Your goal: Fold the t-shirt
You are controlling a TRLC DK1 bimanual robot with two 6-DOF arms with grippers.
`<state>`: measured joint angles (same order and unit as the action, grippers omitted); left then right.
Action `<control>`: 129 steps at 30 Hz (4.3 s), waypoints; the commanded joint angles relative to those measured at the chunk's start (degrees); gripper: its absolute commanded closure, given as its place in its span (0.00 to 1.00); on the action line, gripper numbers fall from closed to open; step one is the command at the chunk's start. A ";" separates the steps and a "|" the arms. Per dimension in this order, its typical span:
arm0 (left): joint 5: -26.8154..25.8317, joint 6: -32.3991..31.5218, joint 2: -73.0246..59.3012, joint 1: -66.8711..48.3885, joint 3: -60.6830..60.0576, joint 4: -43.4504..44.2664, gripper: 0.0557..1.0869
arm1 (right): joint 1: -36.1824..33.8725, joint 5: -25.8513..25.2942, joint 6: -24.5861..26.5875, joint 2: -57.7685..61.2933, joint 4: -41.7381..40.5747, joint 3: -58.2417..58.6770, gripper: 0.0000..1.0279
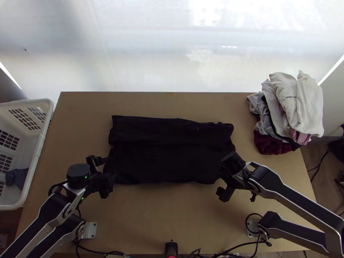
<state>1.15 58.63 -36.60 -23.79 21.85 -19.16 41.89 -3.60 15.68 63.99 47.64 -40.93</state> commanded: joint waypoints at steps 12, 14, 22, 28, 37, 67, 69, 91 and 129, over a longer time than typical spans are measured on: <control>0.26 2.89 1.44 -4.51 -5.94 9.05 0.04 | 8.38 -5.72 1.54 1.93 -6.50 1.99 0.06; -0.09 2.89 2.06 -5.83 -5.32 5.97 0.04 | 8.74 -6.34 1.98 2.90 -7.65 1.82 0.06; -1.32 2.89 6.72 -11.80 -5.85 -3.34 0.04 | 9.53 -6.51 1.72 4.04 -10.37 1.90 0.06; -1.94 2.45 5.31 -13.74 -8.31 -0.79 0.04 | 9.53 -6.86 1.63 5.01 -12.92 2.26 0.06; -1.94 -0.18 -3.57 -13.03 -8.31 8.43 0.04 | 10.49 -7.92 0.93 8.35 -17.75 1.55 0.06; -1.67 -3.61 -23.78 -9.96 -6.64 26.01 0.45 | 11.02 -9.24 0.23 16.61 -28.21 1.55 0.24; -1.24 -5.11 -25.36 -10.93 -5.76 26.01 0.46 | 11.02 -9.41 0.23 17.84 -28.83 1.46 0.24; -1.59 -21.28 -30.90 -6.44 18.58 -8.88 0.92 | 11.64 -7.74 1.28 9.40 -19.60 1.20 0.97; -16.35 -24.88 -43.64 3.05 45.30 -32.96 0.94 | -2.60 12.30 1.54 9.67 -2.02 -17.70 0.97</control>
<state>-11.99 30.65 -69.87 -28.47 58.52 -52.51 43.99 5.72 15.88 69.41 46.26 -53.69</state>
